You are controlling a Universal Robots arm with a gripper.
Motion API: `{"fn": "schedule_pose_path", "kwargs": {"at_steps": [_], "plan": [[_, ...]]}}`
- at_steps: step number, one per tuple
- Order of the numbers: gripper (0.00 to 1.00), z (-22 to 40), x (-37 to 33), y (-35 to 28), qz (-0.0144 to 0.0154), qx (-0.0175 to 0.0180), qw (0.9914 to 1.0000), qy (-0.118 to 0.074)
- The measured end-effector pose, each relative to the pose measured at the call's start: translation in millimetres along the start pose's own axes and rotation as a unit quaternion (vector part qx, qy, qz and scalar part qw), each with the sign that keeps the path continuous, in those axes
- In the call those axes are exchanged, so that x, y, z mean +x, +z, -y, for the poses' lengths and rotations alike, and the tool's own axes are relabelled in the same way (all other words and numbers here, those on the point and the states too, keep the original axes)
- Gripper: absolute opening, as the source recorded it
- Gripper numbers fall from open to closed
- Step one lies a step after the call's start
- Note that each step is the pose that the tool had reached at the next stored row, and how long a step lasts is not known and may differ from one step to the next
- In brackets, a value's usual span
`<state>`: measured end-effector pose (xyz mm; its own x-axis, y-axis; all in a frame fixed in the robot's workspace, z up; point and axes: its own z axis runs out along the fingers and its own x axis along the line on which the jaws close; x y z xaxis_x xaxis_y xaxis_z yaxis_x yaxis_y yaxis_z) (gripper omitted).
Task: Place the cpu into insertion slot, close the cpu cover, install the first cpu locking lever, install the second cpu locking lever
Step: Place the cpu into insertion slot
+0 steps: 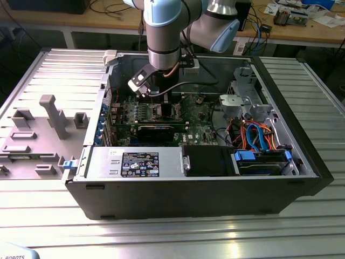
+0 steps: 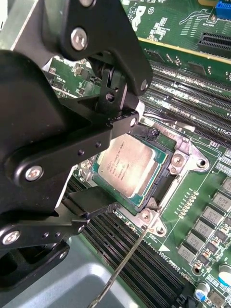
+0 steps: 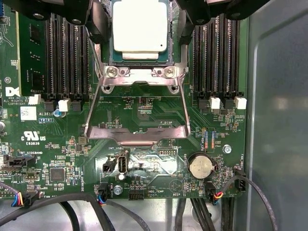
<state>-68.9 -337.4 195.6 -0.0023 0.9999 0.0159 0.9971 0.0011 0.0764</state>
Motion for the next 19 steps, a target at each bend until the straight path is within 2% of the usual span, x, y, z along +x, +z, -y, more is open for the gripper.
{"fn": "schedule_pose_path", "kwargs": {"at_steps": [6,13,19], "plan": [[0.69,0.0,2.7,0.7,-0.0017,-0.0001,1.0,0.0],[0.69,0.1,4.4,1.5,-0.0072,0.0,0.99997,0.001],[0.69,0.1,4.1,1.8,-0.0075,-0.0001,0.99997,0.001]]}}
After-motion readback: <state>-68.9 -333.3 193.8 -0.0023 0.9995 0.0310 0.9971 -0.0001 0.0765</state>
